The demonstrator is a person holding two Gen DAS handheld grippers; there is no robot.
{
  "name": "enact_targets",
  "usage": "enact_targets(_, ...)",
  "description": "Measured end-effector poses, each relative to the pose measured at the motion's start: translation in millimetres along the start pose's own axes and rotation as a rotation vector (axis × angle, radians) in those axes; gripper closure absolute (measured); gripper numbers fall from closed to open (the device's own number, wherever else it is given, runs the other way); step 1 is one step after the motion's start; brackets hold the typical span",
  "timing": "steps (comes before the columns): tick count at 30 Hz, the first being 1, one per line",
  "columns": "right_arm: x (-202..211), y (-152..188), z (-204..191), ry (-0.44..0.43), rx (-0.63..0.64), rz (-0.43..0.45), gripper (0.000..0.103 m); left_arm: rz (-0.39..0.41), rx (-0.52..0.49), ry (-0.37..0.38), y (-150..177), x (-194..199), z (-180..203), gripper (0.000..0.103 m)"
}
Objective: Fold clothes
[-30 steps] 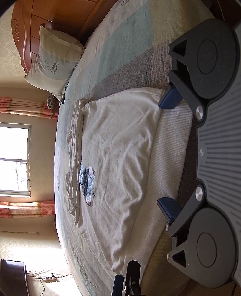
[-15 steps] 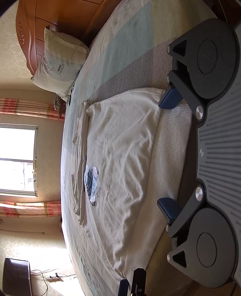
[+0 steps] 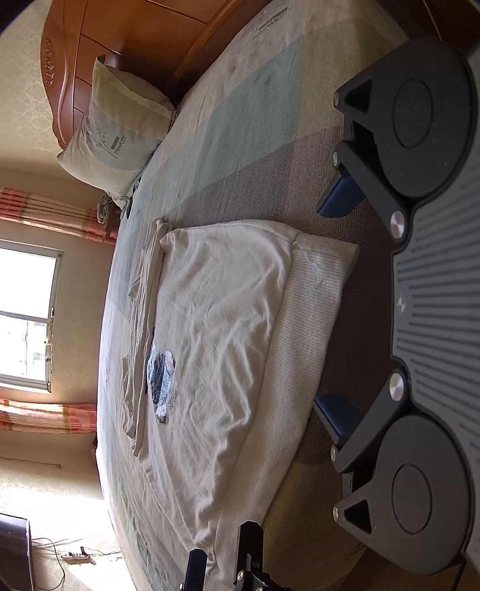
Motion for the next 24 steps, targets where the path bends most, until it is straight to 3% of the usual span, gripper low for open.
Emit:
enact_targets(12, -1.6, 1.6, 7.2, 0.004, -0.017, -0.027, 0.0, 0.005, -0.118, -0.033, -7.9, -6.5, 21.8, 0.001)
enact_targets(24, -10.0, 0.7, 3.9, 0.163, 0.251, -0.035, 0.0, 0.014, -0.174, 0.016, -17.3, -15.4, 46.7, 0.001)
Point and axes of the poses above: each gripper's, at about its wrist camera, not at the fingertips, and x roughly against the way its jaws point, z to its right, y to its underside, the point moved 4 cm from there along -x, roughly the way its jaws point, and after that the axes turned 5 degrees about -z, right-handed, at the moved point
